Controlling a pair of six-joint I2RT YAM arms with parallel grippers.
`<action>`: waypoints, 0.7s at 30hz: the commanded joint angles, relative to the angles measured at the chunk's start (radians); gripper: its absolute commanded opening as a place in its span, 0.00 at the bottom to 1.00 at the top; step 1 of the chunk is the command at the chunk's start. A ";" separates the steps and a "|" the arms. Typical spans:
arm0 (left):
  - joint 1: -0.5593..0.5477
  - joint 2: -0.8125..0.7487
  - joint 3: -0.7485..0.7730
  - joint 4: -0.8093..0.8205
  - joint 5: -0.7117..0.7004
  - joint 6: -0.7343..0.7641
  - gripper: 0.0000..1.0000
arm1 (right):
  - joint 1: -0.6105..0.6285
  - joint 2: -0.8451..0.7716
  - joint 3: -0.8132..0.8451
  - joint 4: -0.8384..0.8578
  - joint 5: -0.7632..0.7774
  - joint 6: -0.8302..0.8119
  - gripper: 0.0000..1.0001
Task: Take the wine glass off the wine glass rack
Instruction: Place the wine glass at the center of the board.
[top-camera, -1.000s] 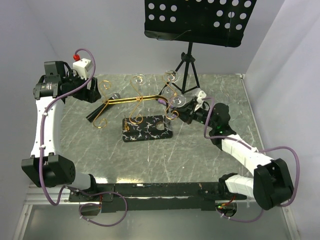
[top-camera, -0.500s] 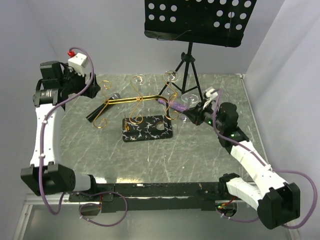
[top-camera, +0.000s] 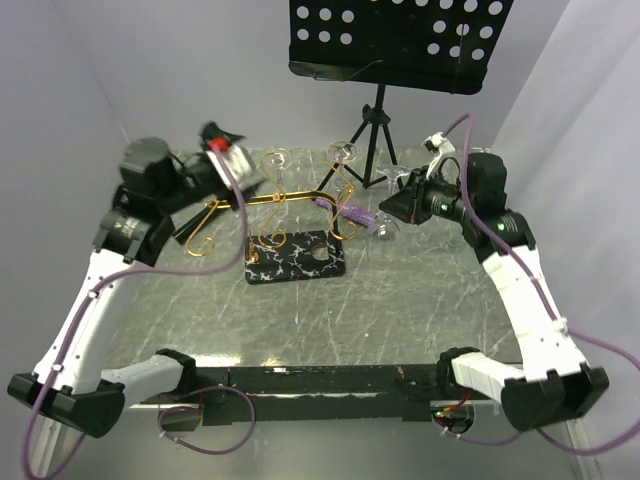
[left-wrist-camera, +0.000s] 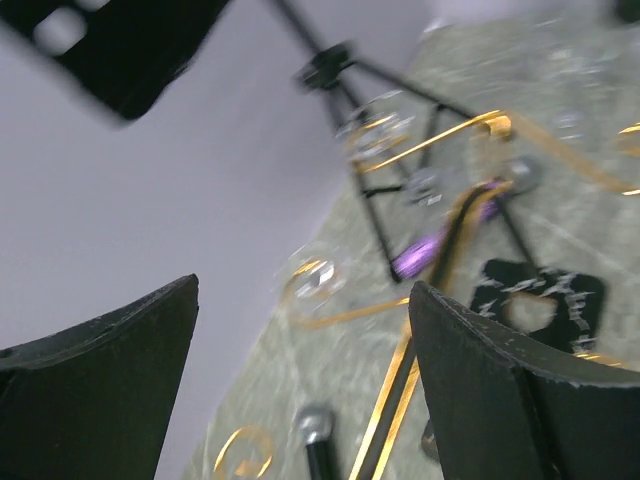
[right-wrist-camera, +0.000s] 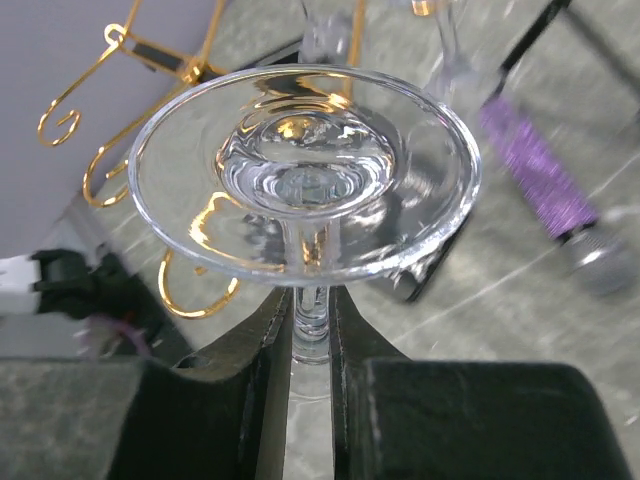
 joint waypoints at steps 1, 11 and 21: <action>-0.166 -0.023 -0.055 0.096 -0.027 0.097 0.90 | -0.065 0.053 0.070 -0.175 -0.194 0.059 0.00; -0.370 0.167 -0.015 0.242 0.154 -0.254 0.79 | -0.062 0.000 -0.068 -0.218 -0.335 0.008 0.00; -0.524 0.123 -0.156 0.167 0.131 -0.158 0.76 | 0.007 -0.124 -0.281 -0.315 -0.343 -0.007 0.00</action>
